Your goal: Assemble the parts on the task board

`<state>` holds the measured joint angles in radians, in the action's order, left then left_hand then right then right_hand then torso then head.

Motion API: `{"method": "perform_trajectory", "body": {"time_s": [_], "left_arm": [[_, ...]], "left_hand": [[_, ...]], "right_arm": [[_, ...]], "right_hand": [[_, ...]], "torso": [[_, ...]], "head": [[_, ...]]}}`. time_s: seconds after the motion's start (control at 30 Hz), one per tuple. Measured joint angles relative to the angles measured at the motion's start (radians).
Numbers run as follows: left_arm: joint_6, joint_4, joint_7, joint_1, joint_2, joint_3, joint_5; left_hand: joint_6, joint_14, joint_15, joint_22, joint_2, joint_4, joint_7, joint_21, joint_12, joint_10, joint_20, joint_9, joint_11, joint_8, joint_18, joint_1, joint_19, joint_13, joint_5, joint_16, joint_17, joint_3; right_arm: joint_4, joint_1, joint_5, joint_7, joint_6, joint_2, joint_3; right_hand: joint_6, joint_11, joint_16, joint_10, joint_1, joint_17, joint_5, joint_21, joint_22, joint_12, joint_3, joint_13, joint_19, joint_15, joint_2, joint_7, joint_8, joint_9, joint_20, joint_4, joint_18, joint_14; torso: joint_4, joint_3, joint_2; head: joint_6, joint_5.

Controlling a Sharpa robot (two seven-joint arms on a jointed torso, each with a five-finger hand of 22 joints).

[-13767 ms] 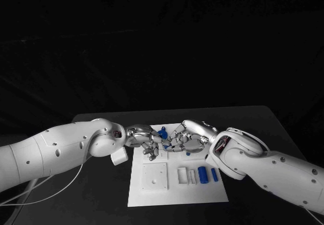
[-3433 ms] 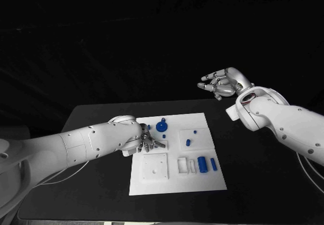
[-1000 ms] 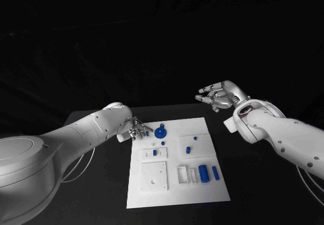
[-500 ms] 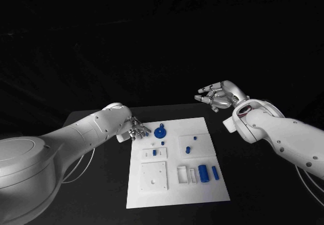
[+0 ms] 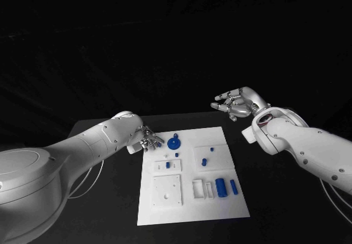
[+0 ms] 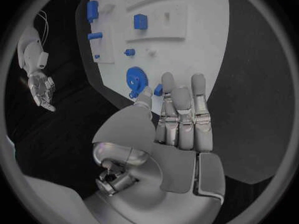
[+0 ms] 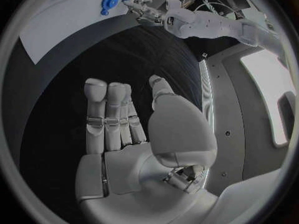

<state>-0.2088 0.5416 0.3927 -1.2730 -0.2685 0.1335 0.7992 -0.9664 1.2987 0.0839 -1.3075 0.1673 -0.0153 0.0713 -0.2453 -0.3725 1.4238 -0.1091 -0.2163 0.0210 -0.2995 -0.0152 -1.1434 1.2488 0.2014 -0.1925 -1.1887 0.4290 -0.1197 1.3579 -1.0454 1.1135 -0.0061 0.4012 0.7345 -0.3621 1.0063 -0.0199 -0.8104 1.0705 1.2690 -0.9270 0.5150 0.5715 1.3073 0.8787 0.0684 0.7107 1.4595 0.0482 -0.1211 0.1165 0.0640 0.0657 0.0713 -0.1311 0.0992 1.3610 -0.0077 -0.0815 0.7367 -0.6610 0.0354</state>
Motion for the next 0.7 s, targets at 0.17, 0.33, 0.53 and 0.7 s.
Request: {"method": "perform_trajectory", "body": {"time_s": [0.17,0.33,0.53,0.7], "left_arm": [[-0.004,-0.008,-0.005,0.000,0.003,0.000,-0.009],[-0.009,-0.011,-0.008,0.000,0.003,0.000,-0.016],[-0.016,-0.015,-0.012,-0.001,0.005,0.000,-0.023],[-0.023,-0.018,-0.016,-0.001,0.006,0.000,-0.027]], "left_hand": [[0.002,-0.004,-0.004,0.000,0.015,0.013,-0.002,0.000,0.000,0.000,0.000,0.003,0.000,0.000,0.000,-0.015,0.000,0.000,-0.001,0.000,0.000,0.007],[0.004,-0.007,0.000,0.000,0.037,0.037,-0.004,0.004,0.000,0.000,0.000,0.002,0.000,-0.004,0.000,-0.037,0.000,0.000,-0.011,0.000,0.000,0.020],[0.004,-0.007,0.000,0.000,0.063,0.072,-0.004,0.004,0.000,0.000,0.000,-0.001,0.000,-0.006,0.000,-0.063,0.000,0.000,-0.020,-0.004,0.000,0.033],[0.006,-0.007,0.000,0.000,0.078,0.098,-0.002,0.004,0.000,0.000,0.000,-0.002,0.000,-0.010,0.000,-0.079,0.000,0.000,-0.032,-0.008,0.000,0.043]], "right_arm": [[-0.001,0.000,0.000,0.000,0.000,-0.002,0.000],[-0.001,0.000,0.000,0.000,-0.001,-0.002,0.000],[-0.002,0.000,0.000,0.000,-0.002,-0.003,0.000],[-0.003,0.000,0.000,0.000,-0.002,-0.004,0.000]], "right_hand": [[0.000,0.000,0.000,0.000,0.000,0.000,0.000,0.000,0.000,0.000,0.000,0.000,0.000,0.000,0.000,0.000,0.000,0.000,0.000,0.000,0.000,0.000],[0.000,0.000,0.000,0.000,0.000,0.000,0.000,0.000,0.000,0.000,0.000,0.000,0.000,0.000,0.000,0.000,0.000,0.000,0.000,0.000,0.000,0.000],[0.000,0.000,0.000,0.000,0.000,0.000,0.000,0.000,0.000,0.000,0.000,0.000,0.000,0.000,0.000,0.000,0.000,0.000,0.000,0.000,0.000,0.000],[0.000,0.004,0.000,0.004,0.000,0.000,0.004,0.006,0.000,0.000,0.000,0.000,0.000,0.000,0.000,0.000,0.000,0.000,0.000,0.000,0.000,0.000]], "torso": [[0.0000,-0.0003,0.000],[0.0001,-0.0006,0.000],[-0.0001,-0.0006,0.000],[-0.0007,-0.0001,0.000]], "head": [[-0.001,0.001],[-0.002,0.002],[-0.003,0.002],[-0.003,0.001]]}}
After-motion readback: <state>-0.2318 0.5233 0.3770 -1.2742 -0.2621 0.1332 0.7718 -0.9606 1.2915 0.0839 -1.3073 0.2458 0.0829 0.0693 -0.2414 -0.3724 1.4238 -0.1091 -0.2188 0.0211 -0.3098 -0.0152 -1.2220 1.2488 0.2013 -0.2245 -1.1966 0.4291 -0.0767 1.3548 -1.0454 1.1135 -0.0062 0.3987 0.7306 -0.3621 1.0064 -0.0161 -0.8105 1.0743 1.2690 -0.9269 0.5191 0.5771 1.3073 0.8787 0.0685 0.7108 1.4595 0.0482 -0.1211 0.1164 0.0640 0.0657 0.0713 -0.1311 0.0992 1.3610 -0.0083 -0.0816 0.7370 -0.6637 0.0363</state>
